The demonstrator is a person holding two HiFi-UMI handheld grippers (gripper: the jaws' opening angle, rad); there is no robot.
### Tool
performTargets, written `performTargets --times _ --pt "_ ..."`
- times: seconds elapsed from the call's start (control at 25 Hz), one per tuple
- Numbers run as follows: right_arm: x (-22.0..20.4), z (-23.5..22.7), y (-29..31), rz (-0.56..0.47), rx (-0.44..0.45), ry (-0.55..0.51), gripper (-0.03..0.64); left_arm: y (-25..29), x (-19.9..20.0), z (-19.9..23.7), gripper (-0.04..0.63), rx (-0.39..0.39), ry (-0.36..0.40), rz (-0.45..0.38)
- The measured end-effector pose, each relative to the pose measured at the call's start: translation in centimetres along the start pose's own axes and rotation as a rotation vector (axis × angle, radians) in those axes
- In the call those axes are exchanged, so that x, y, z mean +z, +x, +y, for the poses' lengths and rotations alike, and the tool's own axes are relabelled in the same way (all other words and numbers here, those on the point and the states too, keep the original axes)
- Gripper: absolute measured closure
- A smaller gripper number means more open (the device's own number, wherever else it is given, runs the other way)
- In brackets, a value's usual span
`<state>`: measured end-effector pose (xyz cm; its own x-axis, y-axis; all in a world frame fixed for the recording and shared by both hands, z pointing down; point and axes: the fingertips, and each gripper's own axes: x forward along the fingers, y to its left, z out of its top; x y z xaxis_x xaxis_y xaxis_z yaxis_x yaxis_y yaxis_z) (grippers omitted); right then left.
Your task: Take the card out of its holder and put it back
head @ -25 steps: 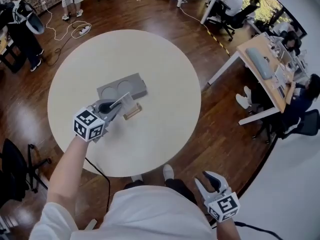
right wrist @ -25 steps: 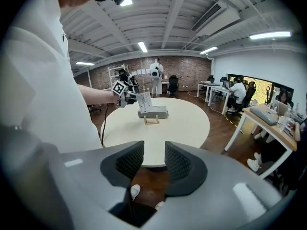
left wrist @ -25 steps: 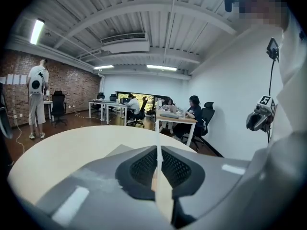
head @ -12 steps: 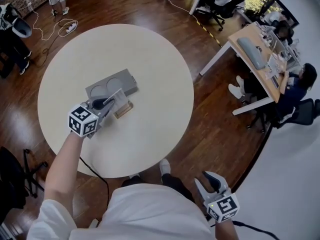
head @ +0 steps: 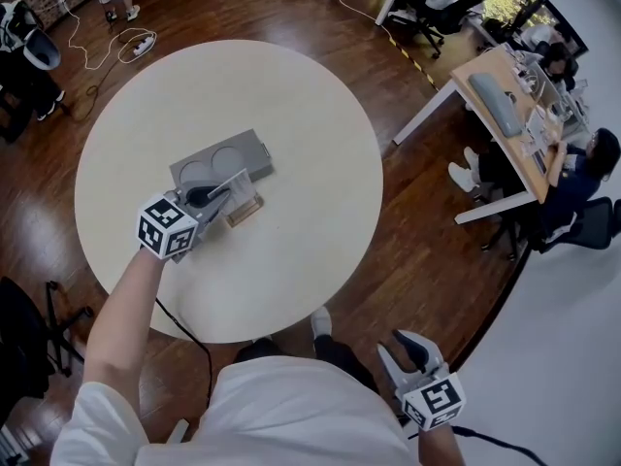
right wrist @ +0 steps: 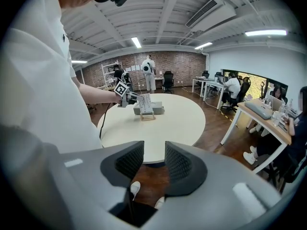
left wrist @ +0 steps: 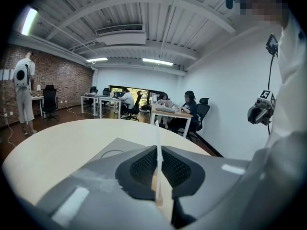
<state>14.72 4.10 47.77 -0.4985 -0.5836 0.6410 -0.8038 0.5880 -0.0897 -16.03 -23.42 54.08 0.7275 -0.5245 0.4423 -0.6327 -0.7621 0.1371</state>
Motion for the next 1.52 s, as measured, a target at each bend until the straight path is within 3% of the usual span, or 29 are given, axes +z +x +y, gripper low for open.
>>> performTargets --times 0.72,1.04,1.12,1.28,1.52 --pt "-0.6 -0.4 -0.6 0.022 -0.018 0.02 0.476 2.7 -4.1 0.6 0.58 -0.018 -0.032 0.09" --pt "-1.3 0.9 -1.0 0.032 -0.022 0.035 0.476 3.1 -4.4 0.8 0.568 0.004 -0.008 0.122" --pt "-1.4 1.4 -1.1 0.037 -0.015 0.032 0.476 3.0 -4.0 0.9 0.505 0.015 -0.004 0.121" --pt "-1.3 1.6 -0.9 0.026 0.007 0.01 0.476 1.2 -2.9 1.0 0.452 0.08 0.009 0.085" --pt "-0.3 -0.4 -0.7 -0.046 0.104 -0.086 0.476 -6.9 -2.1 -2.0 0.451 0.29 -0.042 -0.01"
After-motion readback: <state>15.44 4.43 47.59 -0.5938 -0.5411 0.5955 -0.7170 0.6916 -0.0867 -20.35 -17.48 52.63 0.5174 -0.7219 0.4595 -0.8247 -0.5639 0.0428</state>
